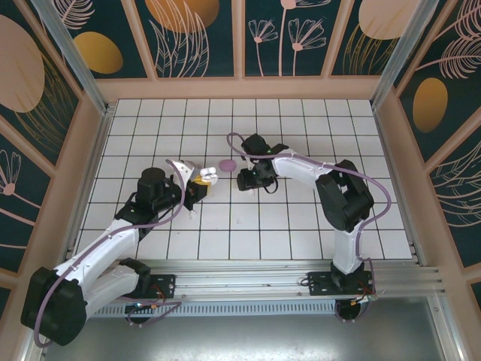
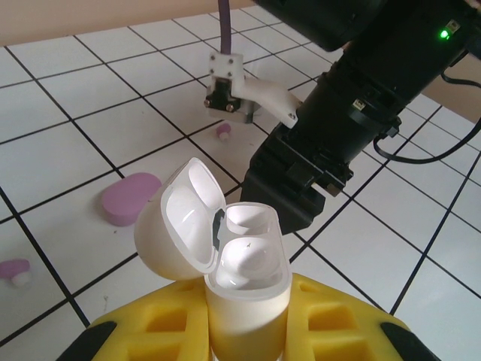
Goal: Insert the wireless bluetooth earbuds into the charging case
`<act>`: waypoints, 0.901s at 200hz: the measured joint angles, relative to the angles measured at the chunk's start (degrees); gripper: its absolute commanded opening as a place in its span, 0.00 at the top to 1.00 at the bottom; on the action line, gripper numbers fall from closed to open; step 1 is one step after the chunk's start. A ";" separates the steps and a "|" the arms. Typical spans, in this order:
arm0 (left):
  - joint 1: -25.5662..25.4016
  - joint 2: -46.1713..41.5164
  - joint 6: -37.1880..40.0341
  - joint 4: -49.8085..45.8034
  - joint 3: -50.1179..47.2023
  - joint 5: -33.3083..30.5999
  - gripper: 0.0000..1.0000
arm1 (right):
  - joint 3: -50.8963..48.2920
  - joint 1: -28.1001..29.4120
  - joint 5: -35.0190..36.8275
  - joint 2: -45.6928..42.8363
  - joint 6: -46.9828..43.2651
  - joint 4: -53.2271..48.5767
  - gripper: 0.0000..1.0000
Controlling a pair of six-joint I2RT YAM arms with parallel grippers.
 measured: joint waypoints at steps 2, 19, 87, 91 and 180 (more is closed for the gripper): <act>0.00 0.00 -0.02 0.04 0.00 0.00 1.00 | 0.00 0.00 0.00 0.02 0.02 -0.09 0.49; 0.00 0.02 -0.15 0.37 0.00 0.20 1.00 | 0.00 0.07 0.04 0.28 -0.22 -0.68 0.50; 0.00 0.61 -1.73 2.78 -0.02 2.67 1.00 | 0.59 2.10 3.98 2.21 -1.09 -2.05 0.54; 0.00 0.61 -1.77 2.91 -0.02 2.80 1.00 | 0.81 2.23 4.28 2.40 -1.09 -2.21 0.54; 0.00 0.61 -1.92 3.04 -0.02 3.67 1.00 | 4.79 2.62 7.28 4.94 -1.53 -3.85 0.62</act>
